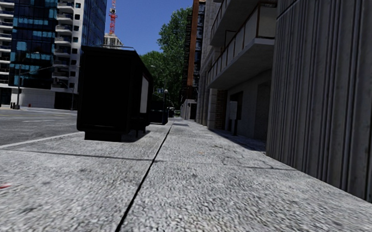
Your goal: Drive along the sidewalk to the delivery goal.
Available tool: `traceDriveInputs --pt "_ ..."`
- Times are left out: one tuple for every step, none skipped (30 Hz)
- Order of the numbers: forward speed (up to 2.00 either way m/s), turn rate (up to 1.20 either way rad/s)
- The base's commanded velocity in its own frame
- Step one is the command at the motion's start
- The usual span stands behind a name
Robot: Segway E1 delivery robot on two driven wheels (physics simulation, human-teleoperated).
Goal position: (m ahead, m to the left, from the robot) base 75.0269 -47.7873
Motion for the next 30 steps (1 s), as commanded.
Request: traceDriveInputs --pt "2.0 0.0" --pt "2.0 0.0" --pt "2.0 0.0" --pt "2.0 0.0" --pt "2.0 0.0" --pt "2.0 0.0" --pt "2.0 0.0" --pt "2.0 0.0" --pt "2.0 0.0" --pt "2.0 0.0" --pt "2.0 0.0" --pt "2.0 0.0" --pt "2.0 0.0" --pt "2.0 0.0" --pt "2.0 0.0" --pt "2.0 0.0" --pt "2.0 0.0" --pt "2.0 0.0" --pt "2.0 0.0" --pt "2.0 0.0" --pt "2.0 0.0" --pt "2.0 0.0" --pt "2.0 0.0" --pt "2.0 0.0" --pt "2.0 0.0" --pt "2.0 0.0" --pt "2.0 0.0" --pt "2.0 0.0" --pt "2.0 0.0" --pt "2.0 0.0"
